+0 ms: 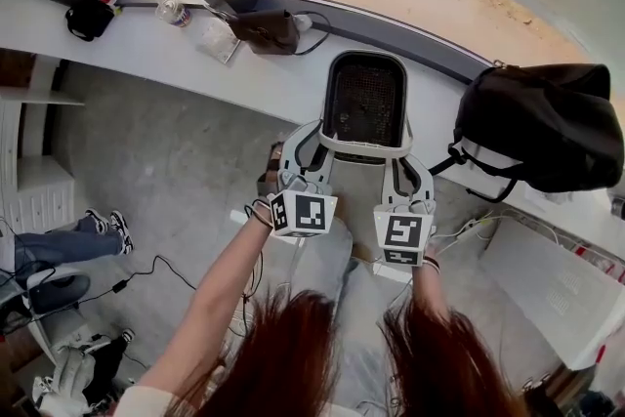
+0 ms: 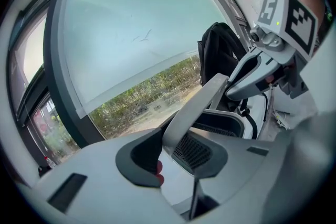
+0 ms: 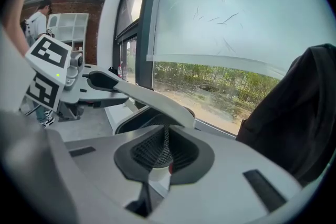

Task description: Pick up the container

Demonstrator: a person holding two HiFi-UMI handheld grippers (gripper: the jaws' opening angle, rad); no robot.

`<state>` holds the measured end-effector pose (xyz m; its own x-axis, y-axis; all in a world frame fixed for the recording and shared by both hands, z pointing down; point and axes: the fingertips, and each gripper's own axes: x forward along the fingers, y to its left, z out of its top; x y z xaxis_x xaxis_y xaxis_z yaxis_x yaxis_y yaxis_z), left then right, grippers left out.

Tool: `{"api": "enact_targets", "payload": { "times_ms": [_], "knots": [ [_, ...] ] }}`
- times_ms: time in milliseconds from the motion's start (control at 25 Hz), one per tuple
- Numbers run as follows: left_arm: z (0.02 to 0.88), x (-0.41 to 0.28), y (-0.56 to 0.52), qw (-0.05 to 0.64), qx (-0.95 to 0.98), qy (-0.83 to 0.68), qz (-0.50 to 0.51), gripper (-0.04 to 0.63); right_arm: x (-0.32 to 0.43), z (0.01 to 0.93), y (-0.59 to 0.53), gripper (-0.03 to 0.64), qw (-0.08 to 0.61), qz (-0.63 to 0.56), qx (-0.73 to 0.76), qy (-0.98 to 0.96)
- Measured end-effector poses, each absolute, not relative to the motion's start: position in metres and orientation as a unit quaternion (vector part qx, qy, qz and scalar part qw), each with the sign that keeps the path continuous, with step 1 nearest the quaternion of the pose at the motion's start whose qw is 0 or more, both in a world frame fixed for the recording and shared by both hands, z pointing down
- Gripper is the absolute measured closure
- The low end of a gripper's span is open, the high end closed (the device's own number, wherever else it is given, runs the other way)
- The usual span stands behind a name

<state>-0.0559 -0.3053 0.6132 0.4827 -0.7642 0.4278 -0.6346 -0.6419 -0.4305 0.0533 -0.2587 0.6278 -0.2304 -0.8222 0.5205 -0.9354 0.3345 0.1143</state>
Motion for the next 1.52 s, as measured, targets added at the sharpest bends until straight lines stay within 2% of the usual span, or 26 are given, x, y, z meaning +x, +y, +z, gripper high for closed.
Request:
{"api": "enact_targets", "payload": {
  "times_ms": [1040, 1200, 1520],
  "knots": [
    [0.600, -0.051, -0.332, 0.088, -0.870, 0.390, -0.289, 0.499, 0.073, 0.597, -0.268, 0.588, 0.262, 0.096, 0.609, -0.743],
    [0.598, -0.049, -0.338, 0.086, -0.868, 0.396, -0.286, 0.499, 0.074, 0.597, -0.274, 0.534, 0.267, 0.085, 0.601, -0.748],
    [0.598, -0.048, -0.345, 0.081, -0.861, 0.405, -0.297, 0.503, 0.082, 0.598, -0.292, 0.520, 0.277, 0.073, 0.590, -0.755]
  ]
}}
